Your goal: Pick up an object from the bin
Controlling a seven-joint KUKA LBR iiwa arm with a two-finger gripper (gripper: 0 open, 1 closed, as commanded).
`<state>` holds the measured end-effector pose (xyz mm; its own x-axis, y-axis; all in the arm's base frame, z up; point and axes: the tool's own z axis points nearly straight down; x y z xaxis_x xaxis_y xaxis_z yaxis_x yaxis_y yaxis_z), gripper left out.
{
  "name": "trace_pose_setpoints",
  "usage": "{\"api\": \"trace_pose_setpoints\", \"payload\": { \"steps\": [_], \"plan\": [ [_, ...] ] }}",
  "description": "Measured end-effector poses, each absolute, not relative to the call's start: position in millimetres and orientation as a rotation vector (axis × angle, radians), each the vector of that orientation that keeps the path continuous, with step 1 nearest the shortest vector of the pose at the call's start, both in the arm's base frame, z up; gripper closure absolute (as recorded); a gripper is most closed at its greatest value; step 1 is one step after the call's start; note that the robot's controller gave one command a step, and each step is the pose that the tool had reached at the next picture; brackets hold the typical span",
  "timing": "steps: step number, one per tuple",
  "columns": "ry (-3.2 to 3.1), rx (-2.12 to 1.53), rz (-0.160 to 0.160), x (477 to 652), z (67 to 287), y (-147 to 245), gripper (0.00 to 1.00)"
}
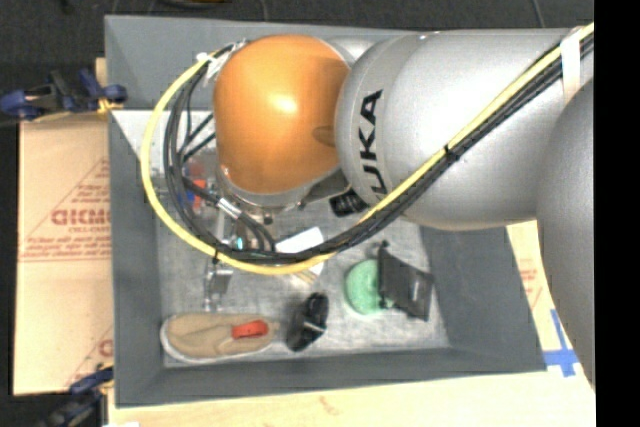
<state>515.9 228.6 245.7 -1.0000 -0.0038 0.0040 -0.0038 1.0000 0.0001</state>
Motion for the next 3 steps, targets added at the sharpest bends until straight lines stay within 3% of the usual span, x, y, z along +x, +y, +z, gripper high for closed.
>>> {"api": "trace_pose_setpoints", "payload": {
  "steps": [1, 2, 3],
  "plan": [
    [-3.144, 0.001, -0.003, 517.9, 249, 228, 0.00],
    [-3.148, 0.061, -0.006, 501.4, 197, 227, 0.00],
    [-3.143, 0.020, -0.003, 490.7, 152, 176, 0.00]
  ]
}}
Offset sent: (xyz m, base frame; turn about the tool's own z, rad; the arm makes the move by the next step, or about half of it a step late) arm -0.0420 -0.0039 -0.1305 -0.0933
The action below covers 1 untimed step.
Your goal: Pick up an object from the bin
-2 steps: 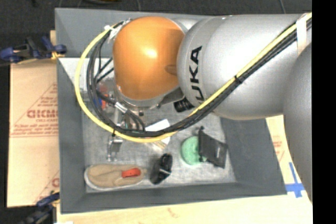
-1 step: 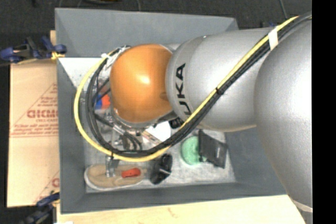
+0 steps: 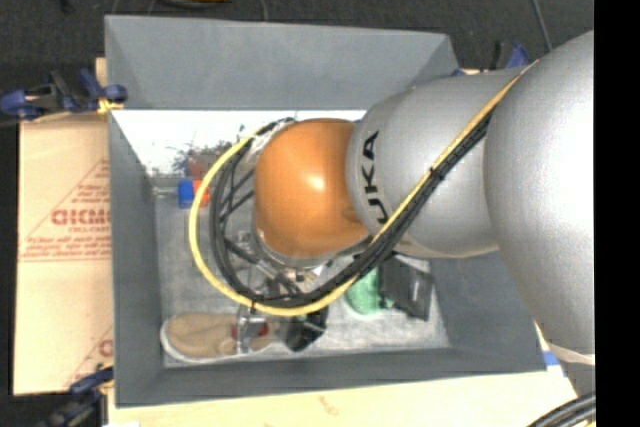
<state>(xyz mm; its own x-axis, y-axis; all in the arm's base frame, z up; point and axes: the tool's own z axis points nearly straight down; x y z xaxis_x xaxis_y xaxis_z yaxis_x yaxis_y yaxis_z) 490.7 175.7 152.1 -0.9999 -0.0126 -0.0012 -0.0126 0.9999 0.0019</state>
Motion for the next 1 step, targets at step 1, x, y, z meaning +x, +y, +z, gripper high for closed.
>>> {"api": "trace_pose_setpoints", "payload": {
  "steps": [1],
  "plan": [
    [3.111, -0.366, 0.005, 486.5, 96.5, 160.5, 1.00]
  ]
}}
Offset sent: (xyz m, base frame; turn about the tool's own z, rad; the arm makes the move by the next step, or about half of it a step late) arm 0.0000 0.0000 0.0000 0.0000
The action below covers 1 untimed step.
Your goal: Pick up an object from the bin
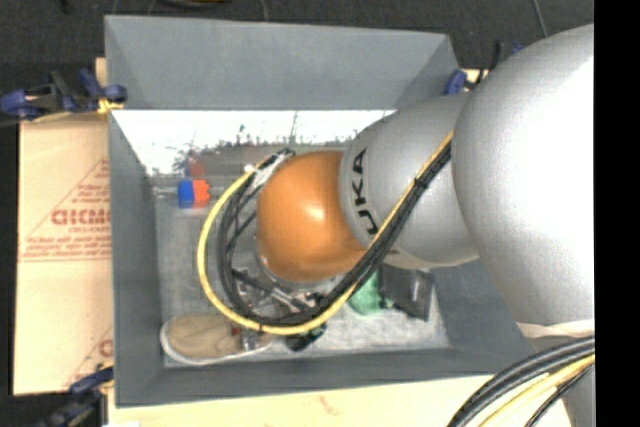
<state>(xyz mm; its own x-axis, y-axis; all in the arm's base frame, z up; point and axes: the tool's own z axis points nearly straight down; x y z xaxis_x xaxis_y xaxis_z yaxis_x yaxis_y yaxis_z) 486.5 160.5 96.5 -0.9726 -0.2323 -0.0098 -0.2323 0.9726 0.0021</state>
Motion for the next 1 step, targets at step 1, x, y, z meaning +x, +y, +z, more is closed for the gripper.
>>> {"api": "trace_pose_setpoints", "payload": {
  "steps": [1],
  "plan": [
    [3.111, -0.363, 0.005, 486.6, 96.5, 160.5, 1.00]
  ]
}}
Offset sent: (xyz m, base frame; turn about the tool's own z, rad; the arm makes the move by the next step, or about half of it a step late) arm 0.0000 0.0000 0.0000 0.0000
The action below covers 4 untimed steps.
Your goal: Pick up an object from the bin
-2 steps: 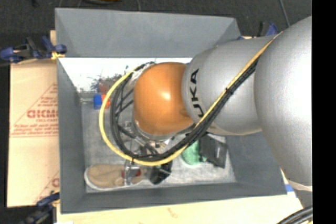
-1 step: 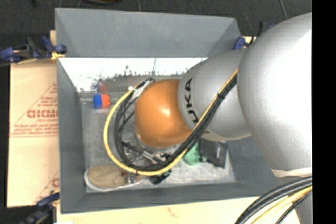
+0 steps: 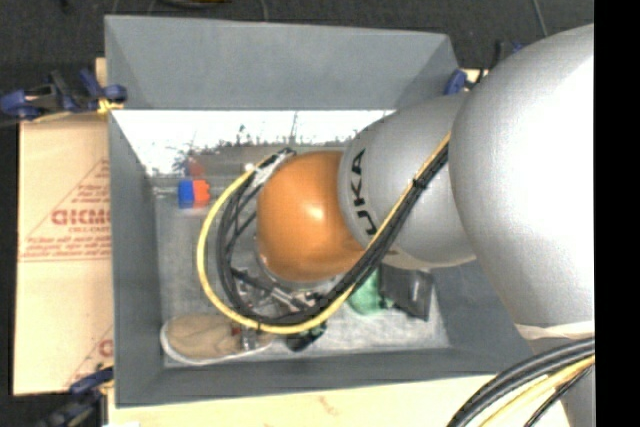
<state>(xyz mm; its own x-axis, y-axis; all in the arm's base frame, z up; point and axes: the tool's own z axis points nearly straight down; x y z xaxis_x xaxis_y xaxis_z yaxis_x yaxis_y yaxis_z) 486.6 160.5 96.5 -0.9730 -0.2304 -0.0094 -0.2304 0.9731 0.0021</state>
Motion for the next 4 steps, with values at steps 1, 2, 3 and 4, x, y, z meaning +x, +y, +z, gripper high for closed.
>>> {"api": "trace_pose_setpoints", "payload": {
  "steps": [1, 2, 3, 4],
  "plan": [
    [3.111, -0.364, 0.005, 486.6, 97, 161, 1.00],
    [3.115, -0.369, 0.002, 485.0, 119, 158, 1.00],
    [3.121, -0.324, 0.003, 483.1, 131, 156, 1.00],
    [3.119, -0.370, 0.001, 475.2, 173, 139, 1.00]
  ]
}}
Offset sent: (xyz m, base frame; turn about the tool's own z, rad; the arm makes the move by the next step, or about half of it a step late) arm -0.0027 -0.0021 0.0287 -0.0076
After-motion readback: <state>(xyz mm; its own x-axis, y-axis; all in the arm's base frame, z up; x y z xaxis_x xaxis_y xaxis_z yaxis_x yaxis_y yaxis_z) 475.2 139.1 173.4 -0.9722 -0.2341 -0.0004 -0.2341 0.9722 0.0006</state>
